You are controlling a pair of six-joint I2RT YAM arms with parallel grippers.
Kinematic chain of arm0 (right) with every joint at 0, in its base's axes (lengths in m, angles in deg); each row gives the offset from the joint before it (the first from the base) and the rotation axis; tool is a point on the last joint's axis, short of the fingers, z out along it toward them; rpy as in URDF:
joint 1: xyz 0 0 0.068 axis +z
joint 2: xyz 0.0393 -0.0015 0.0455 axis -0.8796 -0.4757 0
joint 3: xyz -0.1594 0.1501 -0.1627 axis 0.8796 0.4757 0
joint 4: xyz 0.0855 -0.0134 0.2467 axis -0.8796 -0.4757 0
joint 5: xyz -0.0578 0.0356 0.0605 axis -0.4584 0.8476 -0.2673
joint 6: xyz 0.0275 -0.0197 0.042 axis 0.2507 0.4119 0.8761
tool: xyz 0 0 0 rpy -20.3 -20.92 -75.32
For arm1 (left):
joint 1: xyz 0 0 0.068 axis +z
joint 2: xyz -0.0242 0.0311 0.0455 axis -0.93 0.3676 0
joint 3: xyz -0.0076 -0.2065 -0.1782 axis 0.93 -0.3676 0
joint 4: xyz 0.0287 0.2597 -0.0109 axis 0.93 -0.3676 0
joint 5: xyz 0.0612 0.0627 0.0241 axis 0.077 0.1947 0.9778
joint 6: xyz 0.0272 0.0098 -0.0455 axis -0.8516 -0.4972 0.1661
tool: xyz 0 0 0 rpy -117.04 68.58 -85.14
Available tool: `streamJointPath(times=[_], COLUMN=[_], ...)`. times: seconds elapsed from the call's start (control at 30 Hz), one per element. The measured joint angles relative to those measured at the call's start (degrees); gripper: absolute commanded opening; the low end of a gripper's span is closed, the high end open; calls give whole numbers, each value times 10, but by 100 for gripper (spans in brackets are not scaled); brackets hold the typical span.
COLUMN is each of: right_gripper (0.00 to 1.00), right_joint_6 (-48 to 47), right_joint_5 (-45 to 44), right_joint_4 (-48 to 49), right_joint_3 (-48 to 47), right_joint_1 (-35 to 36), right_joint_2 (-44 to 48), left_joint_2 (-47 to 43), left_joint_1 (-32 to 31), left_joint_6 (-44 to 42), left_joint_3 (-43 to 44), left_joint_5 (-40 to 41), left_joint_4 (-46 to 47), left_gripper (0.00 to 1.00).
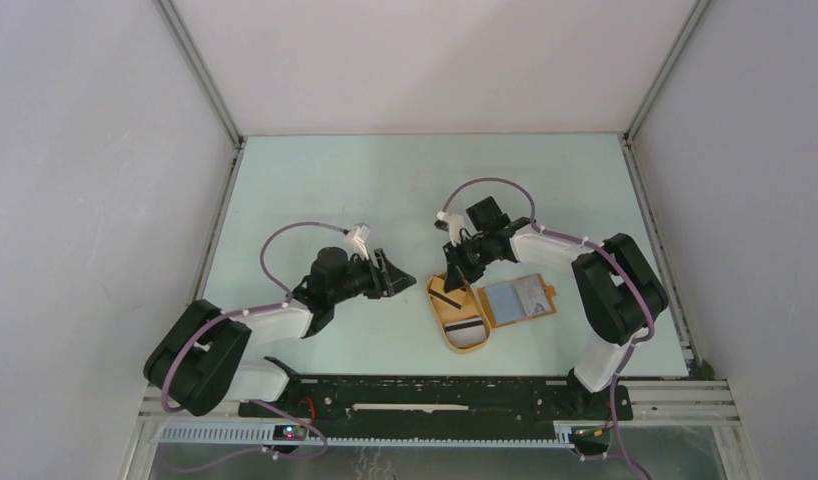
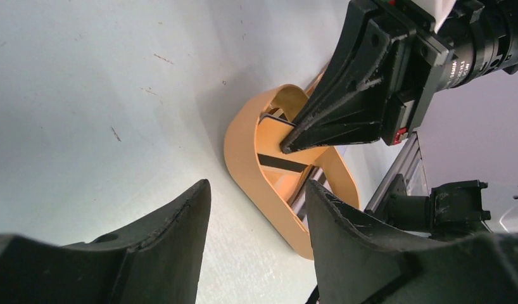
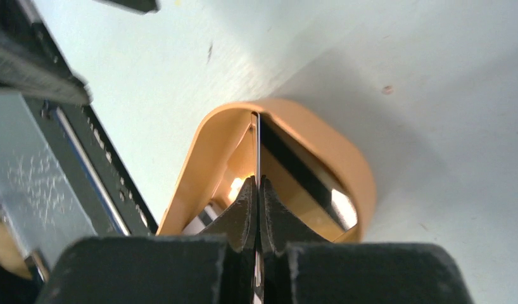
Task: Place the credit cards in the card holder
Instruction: Pick up the credit card from the storage box.
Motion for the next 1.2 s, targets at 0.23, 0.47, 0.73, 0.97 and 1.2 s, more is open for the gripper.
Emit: streamJointPath(times=[0.23,0.47,0.73,0.97,1.2], right_gripper=[0,0,9,15,23], right_joint_6=[85,111,137,162,183], right_joint_5=[-72,-133,-126,-50,12], right_joint_4=[50,68,74,70,66], right_joint_3=[0,4,5,5,5], right_joint_1=[0,-1,-14,-36,-49], right_joint_2=[6,21,23,-1,-28], left_joint_2=[4,48,70,76,76], left_joint_1=[2,-36,-49,-50,-50], left_joint_6=[20,40,41,50,50], left_joint_3=[0,27,83,82,82], left_joint_5=[-3,16,48,55,61], left_joint_4=[-16,-58,-79,-74,-67], left_gripper=[56,57,57,57,57])
